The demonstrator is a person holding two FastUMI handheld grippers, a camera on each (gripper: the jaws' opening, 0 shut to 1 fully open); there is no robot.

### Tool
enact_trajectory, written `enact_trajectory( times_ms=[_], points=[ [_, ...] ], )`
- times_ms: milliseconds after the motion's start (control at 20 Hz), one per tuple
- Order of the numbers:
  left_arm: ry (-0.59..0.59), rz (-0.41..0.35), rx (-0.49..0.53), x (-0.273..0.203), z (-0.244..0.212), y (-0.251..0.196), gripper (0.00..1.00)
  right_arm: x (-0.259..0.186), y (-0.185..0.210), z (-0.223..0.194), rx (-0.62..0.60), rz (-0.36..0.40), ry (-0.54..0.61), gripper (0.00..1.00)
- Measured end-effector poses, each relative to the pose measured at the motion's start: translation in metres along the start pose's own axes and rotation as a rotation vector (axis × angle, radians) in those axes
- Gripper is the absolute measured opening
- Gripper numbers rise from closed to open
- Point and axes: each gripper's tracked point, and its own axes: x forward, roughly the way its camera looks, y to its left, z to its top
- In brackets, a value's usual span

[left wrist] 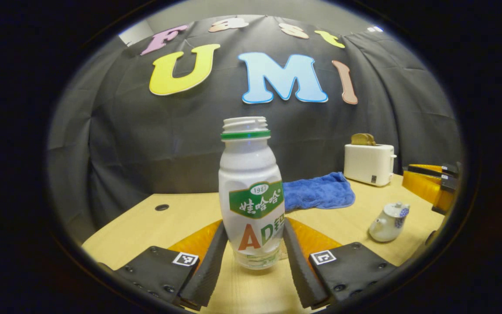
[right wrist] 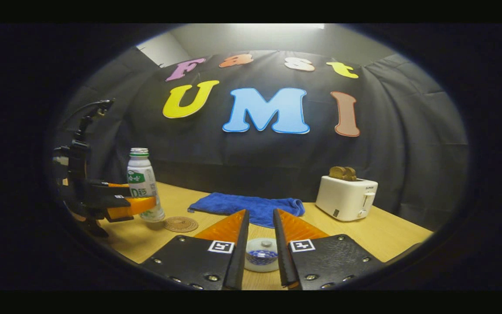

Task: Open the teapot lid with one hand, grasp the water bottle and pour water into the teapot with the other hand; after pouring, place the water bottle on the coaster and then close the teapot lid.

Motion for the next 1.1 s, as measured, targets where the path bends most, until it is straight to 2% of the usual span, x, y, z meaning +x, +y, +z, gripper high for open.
enact_trajectory(
  times_ms=[100,200,250,550,650,700,750,900,1000,1050,1100],
  points=[
    [-0.001,-0.015,-0.005,0.015,0.005,-0.004,0.84,-0.001,-0.002,0.0,0.004,-0.002,-0.003,0.33],
    [0.001,-0.025,-0.008,0.029,0.011,-0.006,0.78,-0.001,-0.005,0.0,0.011,-0.005,-0.004,0.33],
    [0.005,-0.03,-0.014,0.036,0.012,-0.007,0.84,-0.001,-0.007,0.001,0.017,-0.008,-0.004,0.33],
    [0.043,-0.039,-0.026,0.067,0.002,-0.013,0.84,-0.001,-0.017,-0.003,0.036,-0.025,0.001,0.33],
    [0.063,-0.042,-0.025,0.07,-0.006,-0.017,0.84,-0.001,-0.019,-0.005,0.047,-0.029,0.01,0.32],
    [0.072,-0.044,-0.027,0.071,-0.011,-0.018,0.78,-0.001,-0.021,-0.007,0.051,-0.032,0.013,0.33],
    [0.082,-0.045,-0.028,0.072,-0.013,-0.019,0.84,-0.001,-0.022,-0.006,0.056,-0.035,0.014,0.33],
    [0.109,-0.043,-0.026,0.073,-0.022,-0.021,0.74,-0.002,-0.025,-0.007,0.063,-0.04,0.017,0.33],
    [0.104,-0.045,-0.029,0.073,-0.02,-0.022,0.84,-0.002,-0.026,-0.009,0.064,-0.044,0.021,0.33],
    [0.107,-0.042,-0.027,0.072,-0.021,-0.022,0.84,-0.003,-0.027,-0.009,0.065,-0.046,0.022,0.33],
    [0.107,-0.041,-0.025,0.073,-0.023,-0.022,0.79,-0.002,-0.027,-0.01,0.067,-0.047,0.023,0.33]
  ],
)
